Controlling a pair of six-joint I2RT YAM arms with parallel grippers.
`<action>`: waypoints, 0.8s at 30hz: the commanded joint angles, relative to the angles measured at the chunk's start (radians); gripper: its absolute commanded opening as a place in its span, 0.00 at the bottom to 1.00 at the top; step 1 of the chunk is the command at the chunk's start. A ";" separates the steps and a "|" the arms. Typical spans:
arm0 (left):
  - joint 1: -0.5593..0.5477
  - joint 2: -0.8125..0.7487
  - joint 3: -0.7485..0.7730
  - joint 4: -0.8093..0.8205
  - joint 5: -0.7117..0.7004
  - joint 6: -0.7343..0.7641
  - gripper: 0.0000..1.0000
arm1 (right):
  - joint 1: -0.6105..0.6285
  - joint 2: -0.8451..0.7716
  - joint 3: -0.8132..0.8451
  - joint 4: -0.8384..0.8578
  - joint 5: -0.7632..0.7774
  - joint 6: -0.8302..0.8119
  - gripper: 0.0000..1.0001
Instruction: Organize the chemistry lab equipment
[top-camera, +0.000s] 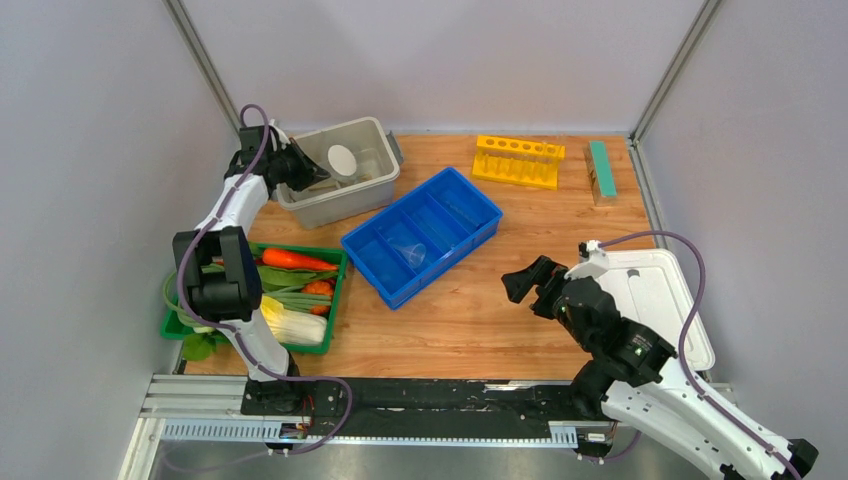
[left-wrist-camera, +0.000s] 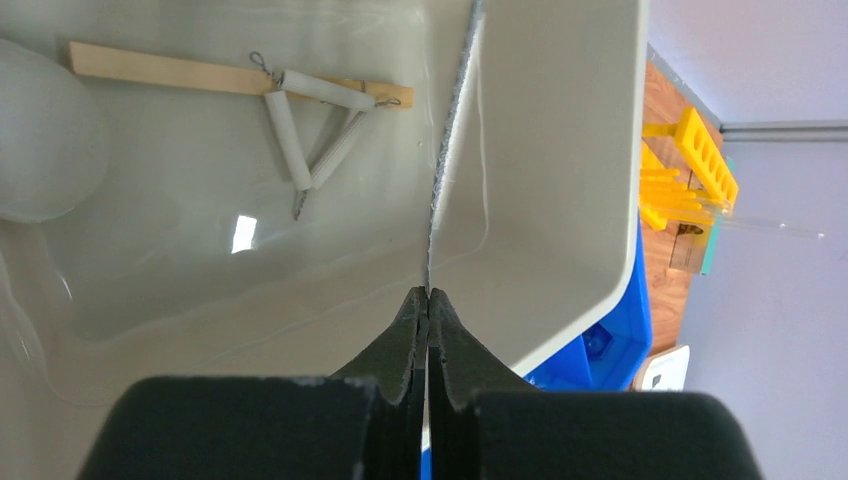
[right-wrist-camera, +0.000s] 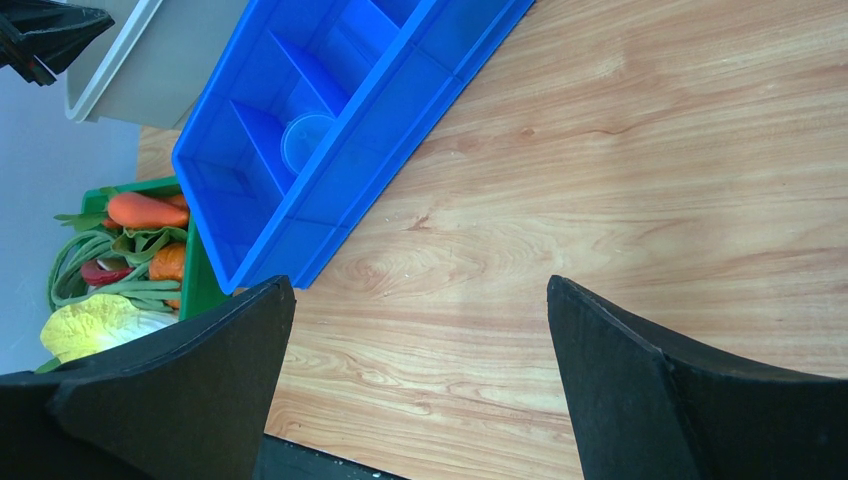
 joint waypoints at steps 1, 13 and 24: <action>0.009 0.013 0.026 -0.016 -0.018 0.024 0.11 | 0.001 0.011 0.044 0.016 0.018 0.003 1.00; 0.020 -0.019 0.121 -0.177 -0.074 0.099 0.42 | 0.001 0.021 0.075 -0.010 0.093 0.018 1.00; -0.073 -0.223 0.211 -0.389 -0.076 0.303 0.65 | -0.018 0.352 0.262 -0.027 0.225 -0.061 1.00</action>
